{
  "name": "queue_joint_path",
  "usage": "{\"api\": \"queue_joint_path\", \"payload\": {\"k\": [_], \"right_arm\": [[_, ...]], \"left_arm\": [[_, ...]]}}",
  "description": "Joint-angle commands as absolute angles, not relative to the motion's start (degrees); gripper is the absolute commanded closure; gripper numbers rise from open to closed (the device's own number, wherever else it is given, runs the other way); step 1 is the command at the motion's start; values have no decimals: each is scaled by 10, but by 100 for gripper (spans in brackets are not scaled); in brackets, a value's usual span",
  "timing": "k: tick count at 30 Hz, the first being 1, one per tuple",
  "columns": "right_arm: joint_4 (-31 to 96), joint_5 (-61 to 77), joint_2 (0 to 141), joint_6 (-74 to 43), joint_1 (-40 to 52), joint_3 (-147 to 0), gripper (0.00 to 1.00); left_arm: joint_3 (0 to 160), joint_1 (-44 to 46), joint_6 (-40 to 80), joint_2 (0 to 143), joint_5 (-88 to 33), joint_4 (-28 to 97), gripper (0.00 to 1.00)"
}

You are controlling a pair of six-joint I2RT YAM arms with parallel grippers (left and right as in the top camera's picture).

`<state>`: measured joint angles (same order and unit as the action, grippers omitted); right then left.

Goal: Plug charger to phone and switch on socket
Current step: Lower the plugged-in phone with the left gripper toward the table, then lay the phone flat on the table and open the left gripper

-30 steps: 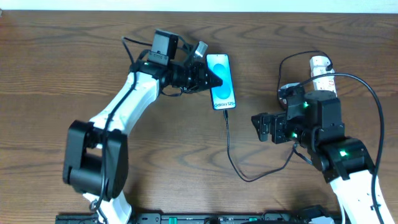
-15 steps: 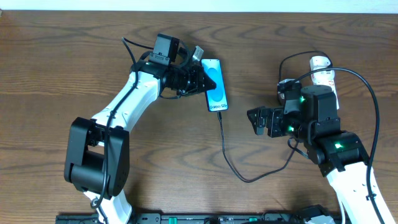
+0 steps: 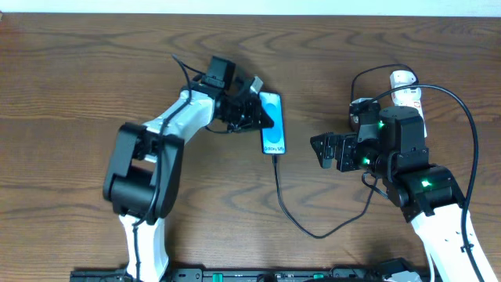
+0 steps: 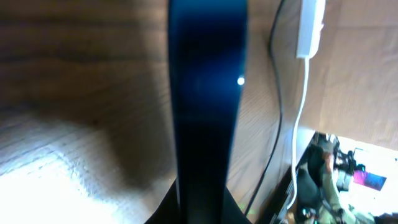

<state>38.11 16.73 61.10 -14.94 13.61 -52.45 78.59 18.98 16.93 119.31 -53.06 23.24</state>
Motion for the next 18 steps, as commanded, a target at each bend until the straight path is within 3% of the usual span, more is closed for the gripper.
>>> {"api": "queue_joint_path", "payload": {"k": [1,18], "right_arm": [[382,171,610,-159,132,-532,1],[379,187,610,-159,132,-532,1]], "left_arm": [[803,190,119,1201,-581,228,93],[803,191,82,1245,-579,202,92]]}}
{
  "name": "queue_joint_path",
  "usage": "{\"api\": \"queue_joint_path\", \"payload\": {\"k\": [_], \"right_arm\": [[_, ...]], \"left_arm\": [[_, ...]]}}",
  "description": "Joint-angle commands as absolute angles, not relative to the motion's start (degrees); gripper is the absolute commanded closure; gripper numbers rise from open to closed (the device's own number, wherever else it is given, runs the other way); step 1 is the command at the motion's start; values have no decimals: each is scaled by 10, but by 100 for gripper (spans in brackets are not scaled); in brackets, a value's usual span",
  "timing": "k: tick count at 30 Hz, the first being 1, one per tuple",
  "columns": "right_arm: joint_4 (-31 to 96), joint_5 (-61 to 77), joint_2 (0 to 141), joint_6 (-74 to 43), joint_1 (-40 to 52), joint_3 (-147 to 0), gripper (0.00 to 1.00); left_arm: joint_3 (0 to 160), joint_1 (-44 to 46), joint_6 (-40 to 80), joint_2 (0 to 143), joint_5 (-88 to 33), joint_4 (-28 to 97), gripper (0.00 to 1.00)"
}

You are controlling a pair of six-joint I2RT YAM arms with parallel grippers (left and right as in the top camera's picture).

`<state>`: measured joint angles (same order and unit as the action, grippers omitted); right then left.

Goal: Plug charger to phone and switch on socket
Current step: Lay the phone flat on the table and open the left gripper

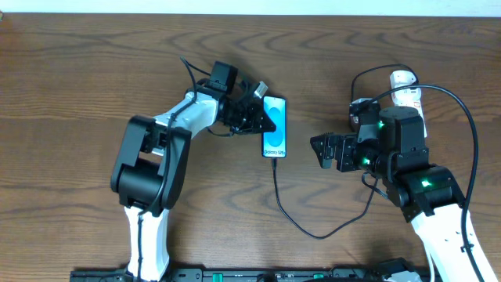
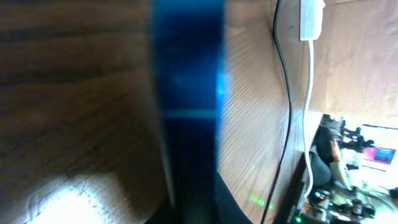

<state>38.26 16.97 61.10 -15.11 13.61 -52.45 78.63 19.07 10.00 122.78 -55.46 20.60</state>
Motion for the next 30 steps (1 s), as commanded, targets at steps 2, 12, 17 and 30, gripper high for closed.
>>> {"api": "queue_joint_path", "payload": {"k": [2,12,17,30], "right_arm": [[371,199,610,-159,132,-532,1],[352,201,610,-213,132,-532,1],[323,201,610,-228,132,-532,1],[281,201,610,-238,132,-532,1]], "left_arm": [[803,190,82,1249,-578,202,92],[801,191,81,1250,-539,203,83],[801,191,81,1250,-528,203,83],[801,191,82,1250,-480,205,73]]}}
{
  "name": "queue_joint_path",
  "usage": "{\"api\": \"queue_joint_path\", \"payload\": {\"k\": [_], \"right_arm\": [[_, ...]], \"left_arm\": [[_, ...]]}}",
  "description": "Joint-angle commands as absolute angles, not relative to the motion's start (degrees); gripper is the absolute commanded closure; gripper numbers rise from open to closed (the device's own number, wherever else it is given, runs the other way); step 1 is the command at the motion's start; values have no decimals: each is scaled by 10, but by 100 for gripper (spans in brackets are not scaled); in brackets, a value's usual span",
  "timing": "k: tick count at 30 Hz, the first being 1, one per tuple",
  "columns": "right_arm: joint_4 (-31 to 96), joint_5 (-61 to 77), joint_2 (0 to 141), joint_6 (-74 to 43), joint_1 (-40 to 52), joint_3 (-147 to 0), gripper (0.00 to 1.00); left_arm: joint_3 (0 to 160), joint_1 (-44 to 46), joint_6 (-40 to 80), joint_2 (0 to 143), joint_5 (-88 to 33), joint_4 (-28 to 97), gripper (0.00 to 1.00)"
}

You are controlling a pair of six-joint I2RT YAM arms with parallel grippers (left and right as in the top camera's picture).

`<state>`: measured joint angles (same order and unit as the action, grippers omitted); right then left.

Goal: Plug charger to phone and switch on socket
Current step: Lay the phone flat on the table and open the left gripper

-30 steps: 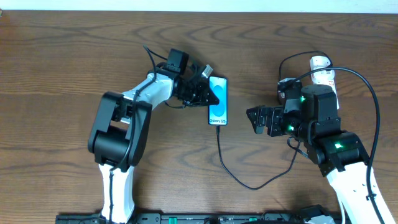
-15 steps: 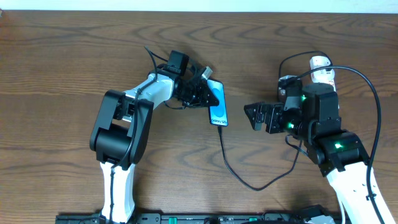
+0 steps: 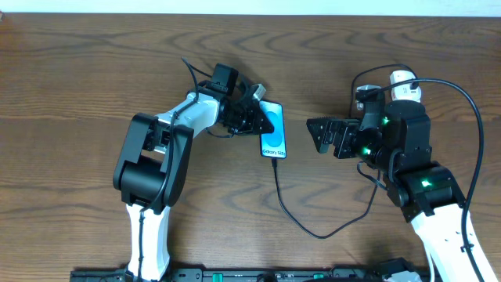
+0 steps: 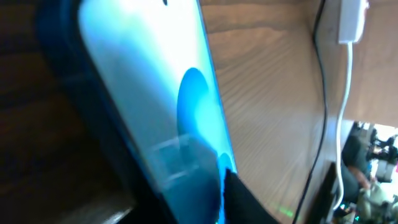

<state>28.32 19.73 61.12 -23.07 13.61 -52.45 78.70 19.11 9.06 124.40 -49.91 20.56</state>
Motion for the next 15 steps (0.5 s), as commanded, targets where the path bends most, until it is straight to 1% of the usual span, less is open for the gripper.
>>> {"api": "queue_joint_path", "payload": {"k": [1,4,15], "right_arm": [[281,201,610,-238,132,-532,1],[281,201,610,-238,132,-532,1],[283,201,610,-238,132,-532,1]], "left_arm": [[801,191,82,1250,-475,205,73],[801,191,82,1250,-457,205,73],[801,191,82,1250,-455,205,73]]}}
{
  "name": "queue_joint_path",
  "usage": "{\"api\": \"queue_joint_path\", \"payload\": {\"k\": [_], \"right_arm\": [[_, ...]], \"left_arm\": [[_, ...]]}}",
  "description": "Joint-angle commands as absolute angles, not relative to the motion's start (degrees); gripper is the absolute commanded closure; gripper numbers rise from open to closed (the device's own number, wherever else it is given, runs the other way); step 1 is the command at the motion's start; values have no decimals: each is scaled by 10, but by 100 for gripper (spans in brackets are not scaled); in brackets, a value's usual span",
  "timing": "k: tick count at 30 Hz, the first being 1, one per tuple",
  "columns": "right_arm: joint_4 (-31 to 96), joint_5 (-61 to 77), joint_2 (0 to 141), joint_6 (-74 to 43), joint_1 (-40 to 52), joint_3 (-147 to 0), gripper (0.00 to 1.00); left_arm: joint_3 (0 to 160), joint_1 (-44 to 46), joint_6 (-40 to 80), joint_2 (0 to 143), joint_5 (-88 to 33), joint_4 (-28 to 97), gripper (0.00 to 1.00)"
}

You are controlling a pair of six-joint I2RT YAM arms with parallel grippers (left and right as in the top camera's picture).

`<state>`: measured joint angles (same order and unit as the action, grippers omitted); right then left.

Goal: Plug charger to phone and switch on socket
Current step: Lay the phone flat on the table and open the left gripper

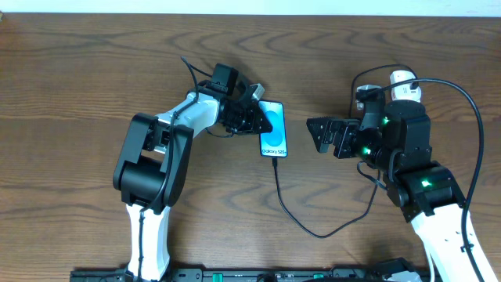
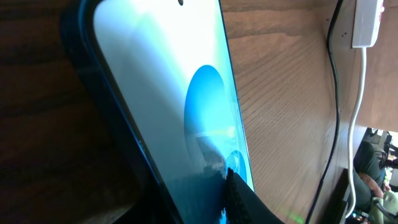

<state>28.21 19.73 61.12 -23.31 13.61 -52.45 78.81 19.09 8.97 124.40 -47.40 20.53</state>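
The phone (image 1: 273, 130), its screen lit blue, lies on the wooden table with the black charger cable (image 1: 283, 204) plugged into its near end. My left gripper (image 1: 256, 117) is shut on the phone's left edge. In the left wrist view one black finger (image 2: 244, 202) lies over the screen (image 2: 180, 106). My right gripper (image 1: 318, 136) hovers open to the right of the phone, holding nothing. The white socket (image 1: 401, 79) shows at the back right, mostly hidden behind the right arm; it is also the white block (image 2: 367, 22) in the left wrist view.
The cable loops toward the front (image 1: 317, 233) and runs back under the right arm. A thick black lead (image 1: 462, 102) arcs round the right arm's far side. A white lead (image 2: 351, 124) hangs from the socket. Bare wooden table (image 1: 78, 86) spreads to the left.
Hardly anything: both arms and the phone stand as before in the overhead view. In the left wrist view the lit screen has shifted slightly and fills a little more of the frame.
At first my left gripper held the phone so that the wrist camera saw it edge-on, and my right gripper stood lower, by the cable. The left arm then shifted slightly. Later the screen faced the wrist camera and the right gripper stood farther back, level with the phone.
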Motion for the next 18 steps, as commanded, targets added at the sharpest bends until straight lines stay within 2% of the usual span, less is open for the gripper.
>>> {"api": "queue_joint_path", "payload": {"k": [1,5,8,11,18], "right_arm": [[286,201,610,-237,132,-532,1],[302,201,610,-237,132,-532,1],[316,201,610,-237,132,-532,1],[326,201,610,-237,132,-532,1],[358,201,610,-237,132,-532,1]], "left_arm": [[801,191,82,1250,-455,205,73],[801,191,82,1250,-442,208,72],[801,191,82,1250,-427,218,61],[801,191,82,1250,-427,227,55],[801,191,82,1250,-427,231,47]]}}
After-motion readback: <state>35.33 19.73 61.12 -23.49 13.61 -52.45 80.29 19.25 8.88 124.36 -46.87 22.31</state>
